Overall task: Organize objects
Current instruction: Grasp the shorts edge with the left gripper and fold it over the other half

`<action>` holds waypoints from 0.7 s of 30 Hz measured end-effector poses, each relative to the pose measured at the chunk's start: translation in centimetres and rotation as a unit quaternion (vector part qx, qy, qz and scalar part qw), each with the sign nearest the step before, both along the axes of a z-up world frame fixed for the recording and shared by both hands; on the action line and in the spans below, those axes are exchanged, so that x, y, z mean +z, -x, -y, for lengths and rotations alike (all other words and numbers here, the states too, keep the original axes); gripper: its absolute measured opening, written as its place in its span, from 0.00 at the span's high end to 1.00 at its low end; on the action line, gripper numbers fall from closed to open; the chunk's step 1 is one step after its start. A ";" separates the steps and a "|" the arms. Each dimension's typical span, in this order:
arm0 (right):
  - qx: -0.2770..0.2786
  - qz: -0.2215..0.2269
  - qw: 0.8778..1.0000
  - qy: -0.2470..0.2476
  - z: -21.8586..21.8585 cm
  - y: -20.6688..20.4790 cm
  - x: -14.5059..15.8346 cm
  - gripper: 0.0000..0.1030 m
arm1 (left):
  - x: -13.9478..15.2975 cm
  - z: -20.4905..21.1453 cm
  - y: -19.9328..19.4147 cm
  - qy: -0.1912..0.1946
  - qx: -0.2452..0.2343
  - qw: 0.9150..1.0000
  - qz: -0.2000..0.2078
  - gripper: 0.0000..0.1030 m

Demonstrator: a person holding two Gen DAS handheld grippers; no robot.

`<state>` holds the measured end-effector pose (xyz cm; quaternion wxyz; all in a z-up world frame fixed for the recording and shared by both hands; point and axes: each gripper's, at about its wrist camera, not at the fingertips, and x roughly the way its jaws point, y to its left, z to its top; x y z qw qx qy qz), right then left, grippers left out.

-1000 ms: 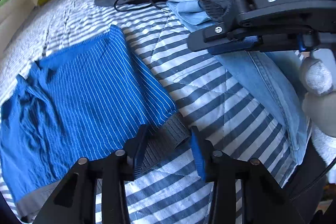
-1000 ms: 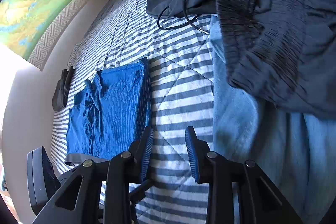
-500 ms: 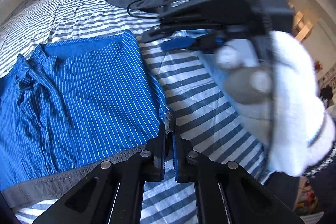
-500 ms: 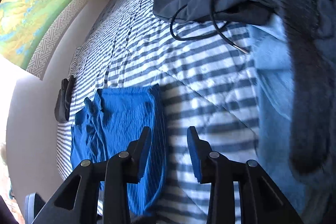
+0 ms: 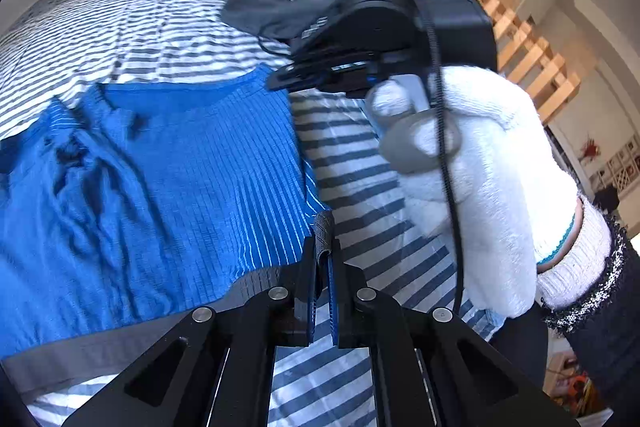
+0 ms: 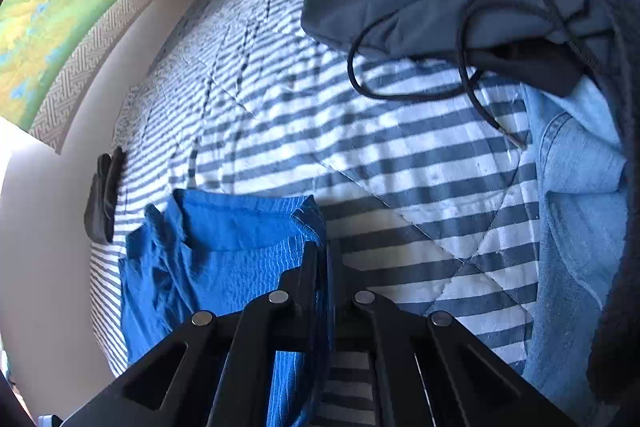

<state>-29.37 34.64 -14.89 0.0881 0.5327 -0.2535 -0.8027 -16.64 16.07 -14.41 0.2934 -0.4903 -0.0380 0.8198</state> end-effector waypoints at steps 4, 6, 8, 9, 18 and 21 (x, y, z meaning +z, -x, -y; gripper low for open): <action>0.000 -0.017 1.000 0.000 2.0 0.1 2.4 0.97 | 0.7 3.9 -0.5 -0.022 0.029 0.999 0.000 0.96; 0.011 -0.029 0.999 -0.007 3.9 0.3 3.7 0.97 | 1.1 6.2 -0.9 -0.030 0.045 0.998 -0.003 0.96; 0.024 -0.041 0.999 -0.017 6.6 0.7 5.2 0.97 | 1.5 8.7 -1.5 -0.034 0.064 0.997 -0.010 0.96; 0.028 -0.046 0.998 -0.020 7.5 0.7 5.6 0.97 | 1.6 9.8 -1.6 -0.035 0.072 0.997 -0.013 0.96; 0.078 -0.074 0.992 -0.074 19.9 2.0 7.2 0.97 | 0.8 20.7 -3.9 -0.051 0.150 0.987 -0.007 0.99; 0.095 -0.073 0.989 -0.087 23.0 2.3 7.0 0.97 | -0.2 23.7 -4.3 -0.074 0.169 0.983 0.006 0.99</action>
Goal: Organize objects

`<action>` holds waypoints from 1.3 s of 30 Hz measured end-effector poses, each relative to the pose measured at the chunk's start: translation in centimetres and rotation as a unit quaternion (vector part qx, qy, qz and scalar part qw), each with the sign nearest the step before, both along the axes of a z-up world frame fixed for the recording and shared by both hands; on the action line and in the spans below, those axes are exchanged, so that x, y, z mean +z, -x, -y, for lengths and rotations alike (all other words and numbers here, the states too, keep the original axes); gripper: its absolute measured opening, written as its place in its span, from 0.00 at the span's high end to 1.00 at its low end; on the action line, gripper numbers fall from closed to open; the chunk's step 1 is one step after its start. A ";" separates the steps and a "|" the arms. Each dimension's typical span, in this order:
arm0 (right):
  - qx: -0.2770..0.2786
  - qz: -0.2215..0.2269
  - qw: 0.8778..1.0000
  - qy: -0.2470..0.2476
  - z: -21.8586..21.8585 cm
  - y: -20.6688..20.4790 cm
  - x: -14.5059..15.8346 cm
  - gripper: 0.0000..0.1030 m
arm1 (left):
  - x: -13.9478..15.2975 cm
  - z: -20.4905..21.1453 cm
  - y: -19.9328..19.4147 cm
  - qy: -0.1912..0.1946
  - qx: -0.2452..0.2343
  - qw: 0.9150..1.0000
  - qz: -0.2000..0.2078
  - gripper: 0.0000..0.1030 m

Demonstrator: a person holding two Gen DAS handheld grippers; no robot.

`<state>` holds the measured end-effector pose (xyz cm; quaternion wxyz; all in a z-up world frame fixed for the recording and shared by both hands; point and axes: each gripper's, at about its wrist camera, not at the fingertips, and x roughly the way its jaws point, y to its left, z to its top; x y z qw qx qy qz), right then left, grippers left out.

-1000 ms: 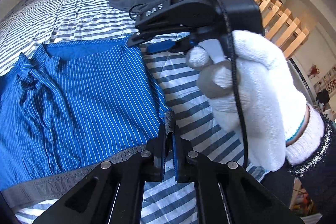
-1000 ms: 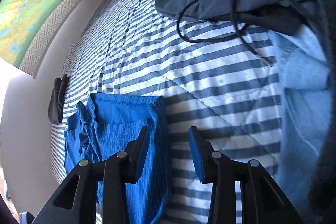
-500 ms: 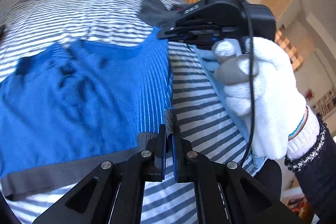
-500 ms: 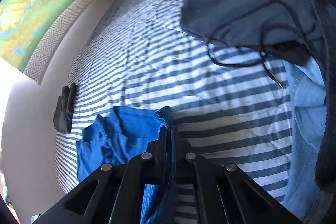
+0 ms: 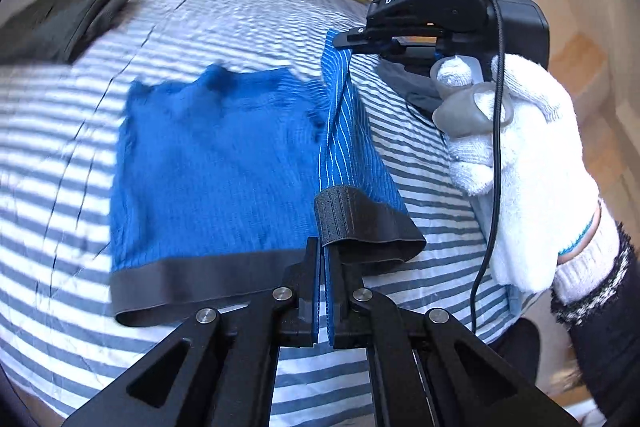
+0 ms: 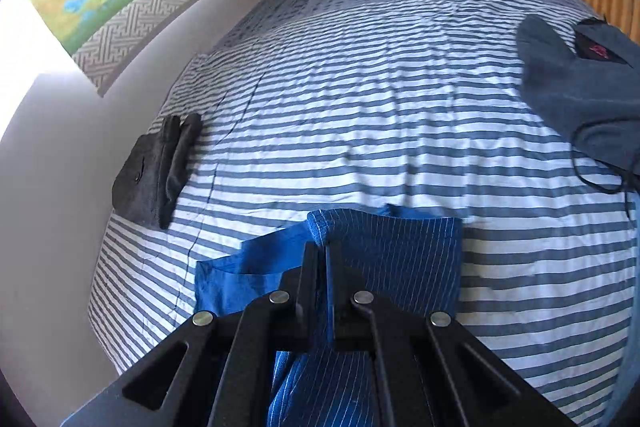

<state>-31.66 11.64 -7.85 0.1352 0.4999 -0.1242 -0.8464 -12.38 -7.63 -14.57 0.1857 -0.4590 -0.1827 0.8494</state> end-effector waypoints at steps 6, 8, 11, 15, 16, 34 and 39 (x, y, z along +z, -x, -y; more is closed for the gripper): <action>0.026 0.003 0.999 -0.024 4.9 0.2 -0.1 0.97 | -1.2 4.4 -0.7 -0.025 0.040 0.999 0.011 0.99; 0.038 0.005 0.999 -0.029 6.5 0.4 -0.2 0.97 | -1.1 5.4 -1.1 -0.019 0.053 0.998 0.003 0.99; 0.054 0.012 0.998 -0.037 8.9 0.6 -0.8 0.97 | -1.9 7.2 -1.6 -0.020 0.070 0.997 0.008 0.99; 0.098 0.022 0.993 -0.058 12.8 0.7 -2.3 0.97 | -3.7 8.8 -2.2 -0.020 0.091 0.995 0.033 0.99; 0.120 0.031 0.990 -0.061 13.9 0.8 -2.7 0.96 | -4.0 9.0 -2.4 -0.018 0.094 0.995 0.036 0.99; 0.103 0.064 0.975 -0.186 6.6 -5.4 -6.5 0.70 | -4.0 8.9 -2.7 0.020 0.098 0.995 0.021 0.99; 0.106 0.043 0.988 -0.107 9.5 -3.3 -3.6 0.64 | -4.2 8.1 -2.2 0.031 0.091 0.995 0.021 0.99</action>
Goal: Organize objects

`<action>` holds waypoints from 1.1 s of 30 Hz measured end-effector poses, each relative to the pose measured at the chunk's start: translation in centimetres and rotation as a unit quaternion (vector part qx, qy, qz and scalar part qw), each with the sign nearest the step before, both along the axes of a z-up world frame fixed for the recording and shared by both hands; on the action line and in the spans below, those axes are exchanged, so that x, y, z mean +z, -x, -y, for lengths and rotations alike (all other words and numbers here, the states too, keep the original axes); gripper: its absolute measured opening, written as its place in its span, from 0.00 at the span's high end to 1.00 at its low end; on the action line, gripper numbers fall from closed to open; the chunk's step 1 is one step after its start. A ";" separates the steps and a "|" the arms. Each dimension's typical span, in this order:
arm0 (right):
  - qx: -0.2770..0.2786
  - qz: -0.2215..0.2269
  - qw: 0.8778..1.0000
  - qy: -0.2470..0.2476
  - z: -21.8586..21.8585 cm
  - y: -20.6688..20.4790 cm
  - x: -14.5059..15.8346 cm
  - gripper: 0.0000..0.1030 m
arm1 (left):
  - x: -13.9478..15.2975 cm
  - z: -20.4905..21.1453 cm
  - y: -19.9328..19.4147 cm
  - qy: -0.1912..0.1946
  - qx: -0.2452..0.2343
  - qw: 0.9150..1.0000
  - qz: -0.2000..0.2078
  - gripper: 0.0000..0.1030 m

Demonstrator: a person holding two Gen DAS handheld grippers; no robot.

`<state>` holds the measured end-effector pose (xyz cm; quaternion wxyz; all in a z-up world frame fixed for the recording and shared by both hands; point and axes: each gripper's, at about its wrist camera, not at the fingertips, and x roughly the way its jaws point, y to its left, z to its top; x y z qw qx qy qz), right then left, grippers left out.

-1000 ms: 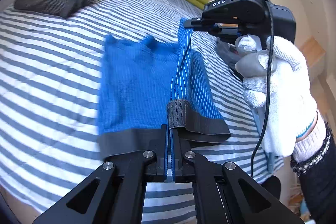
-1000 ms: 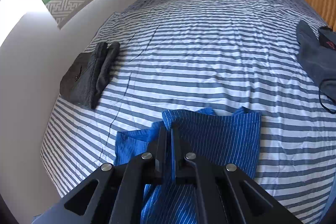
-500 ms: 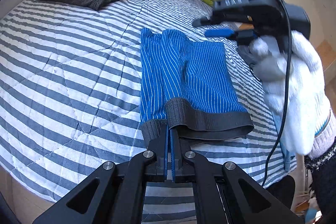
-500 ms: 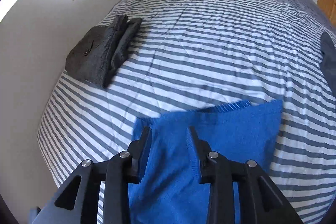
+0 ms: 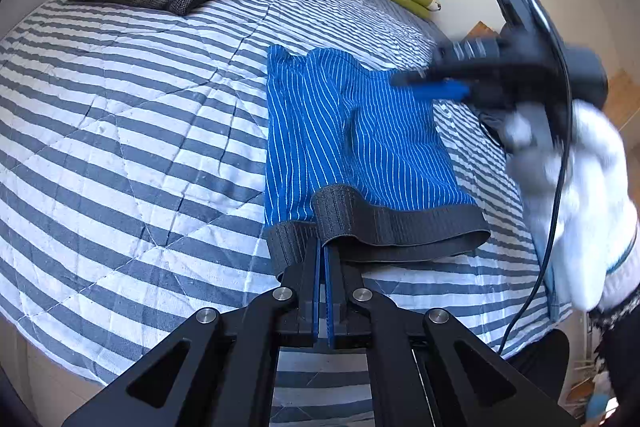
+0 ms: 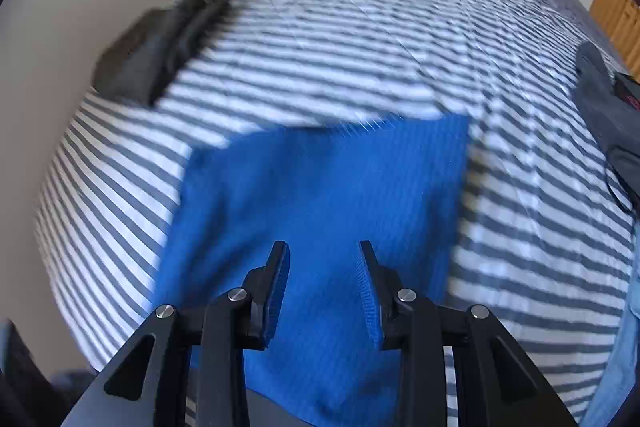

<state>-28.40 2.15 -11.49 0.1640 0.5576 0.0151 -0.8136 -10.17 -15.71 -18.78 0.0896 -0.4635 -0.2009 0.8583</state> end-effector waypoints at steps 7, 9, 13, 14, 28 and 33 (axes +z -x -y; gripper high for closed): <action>0.024 0.047 0.998 -0.024 6.7 3.7 -2.8 0.44 | 0.1 -0.1 0.1 0.008 -0.005 1.000 0.004 0.99; 0.028 0.048 0.997 -0.057 7.8 3.6 -3.7 0.45 | 0.1 -0.2 0.1 0.010 -0.007 1.000 0.004 0.99; 0.005 0.062 0.997 -0.051 7.1 3.7 -4.4 0.82 | 0.1 -0.1 0.0 0.005 -0.009 1.000 0.002 0.99; -0.002 0.062 0.997 -0.043 6.7 3.8 -4.4 0.86 | 0.2 0.0 -0.1 0.004 -0.009 1.000 0.001 0.99; 0.064 0.053 0.996 0.022 10.0 3.0 -2.4 0.87 | 0.2 1.0 -0.8 -0.006 -0.001 1.000 0.015 0.98; 0.044 0.006 0.996 0.078 5.6 1.5 1.4 0.81 | 1.4 2.6 -2.0 -0.008 -0.003 1.000 0.002 0.76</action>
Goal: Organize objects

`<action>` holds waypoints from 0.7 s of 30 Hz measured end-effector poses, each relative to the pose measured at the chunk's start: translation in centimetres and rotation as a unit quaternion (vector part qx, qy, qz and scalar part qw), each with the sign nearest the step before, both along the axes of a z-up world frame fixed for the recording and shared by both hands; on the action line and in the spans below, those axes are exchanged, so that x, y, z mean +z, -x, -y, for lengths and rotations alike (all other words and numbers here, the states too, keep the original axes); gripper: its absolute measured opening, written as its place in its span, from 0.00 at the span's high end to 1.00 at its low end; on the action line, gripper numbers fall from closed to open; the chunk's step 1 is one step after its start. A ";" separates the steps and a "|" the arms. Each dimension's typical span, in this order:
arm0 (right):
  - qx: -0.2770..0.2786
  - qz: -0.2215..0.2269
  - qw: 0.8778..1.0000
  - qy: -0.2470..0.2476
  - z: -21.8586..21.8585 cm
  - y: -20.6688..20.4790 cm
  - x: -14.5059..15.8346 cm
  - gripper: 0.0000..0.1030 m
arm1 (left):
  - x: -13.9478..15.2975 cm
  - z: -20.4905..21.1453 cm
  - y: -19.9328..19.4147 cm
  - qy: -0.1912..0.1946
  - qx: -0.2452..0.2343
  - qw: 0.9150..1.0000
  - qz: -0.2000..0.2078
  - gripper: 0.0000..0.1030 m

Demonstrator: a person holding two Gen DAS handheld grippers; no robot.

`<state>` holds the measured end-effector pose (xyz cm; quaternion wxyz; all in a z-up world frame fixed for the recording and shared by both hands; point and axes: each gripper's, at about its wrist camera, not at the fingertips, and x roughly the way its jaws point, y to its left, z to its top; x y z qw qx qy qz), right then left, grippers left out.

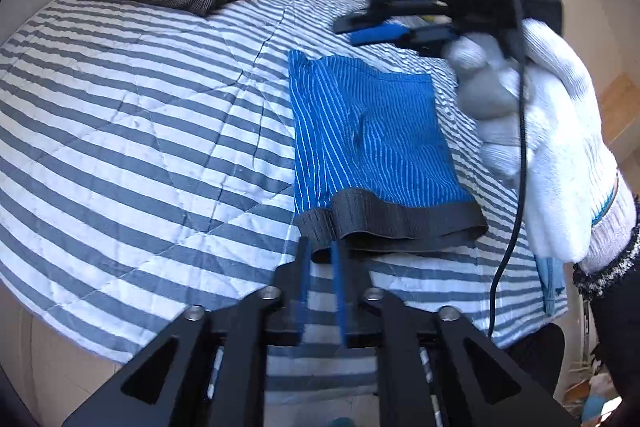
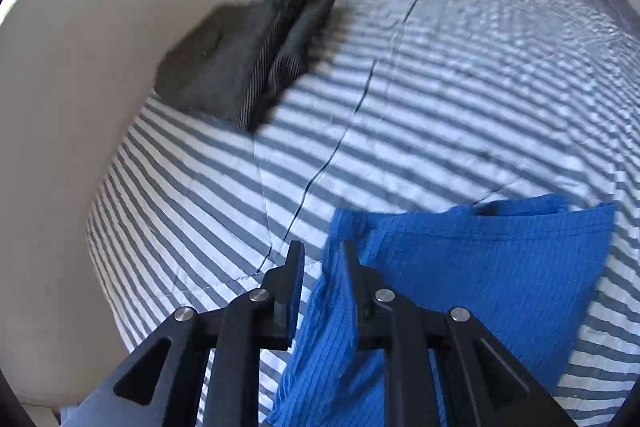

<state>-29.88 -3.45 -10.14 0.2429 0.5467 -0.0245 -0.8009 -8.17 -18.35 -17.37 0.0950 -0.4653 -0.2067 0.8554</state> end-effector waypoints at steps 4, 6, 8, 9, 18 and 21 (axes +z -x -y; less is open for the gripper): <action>-0.062 -0.009 0.998 0.022 -7.9 -1.9 1.8 0.78 | 2.2 1.5 0.2 0.002 0.014 0.999 -0.031 0.72; -0.097 -0.014 0.995 0.012 -11.6 -3.5 1.7 0.78 | 3.2 1.7 2.3 -0.002 0.011 1.000 -0.023 0.72; -0.129 -0.004 0.991 0.019 -14.9 -5.5 0.7 0.78 | 3.7 1.4 5.2 -0.023 -0.014 1.000 -0.017 0.72; -0.138 0.005 0.990 0.023 -16.2 -6.3 0.2 0.78 | 3.8 1.2 6.8 -0.020 -0.019 1.000 -0.011 0.73; -0.125 0.003 0.992 0.000 -17.4 -11.9 -2.8 0.78 | -0.1 0.4 18.4 -0.009 -0.010 0.999 0.053 0.73; -0.100 -0.004 0.995 -0.023 -16.2 -12.4 -3.6 0.78 | -1.5 0.5 19.5 -0.013 -0.002 0.998 0.068 0.73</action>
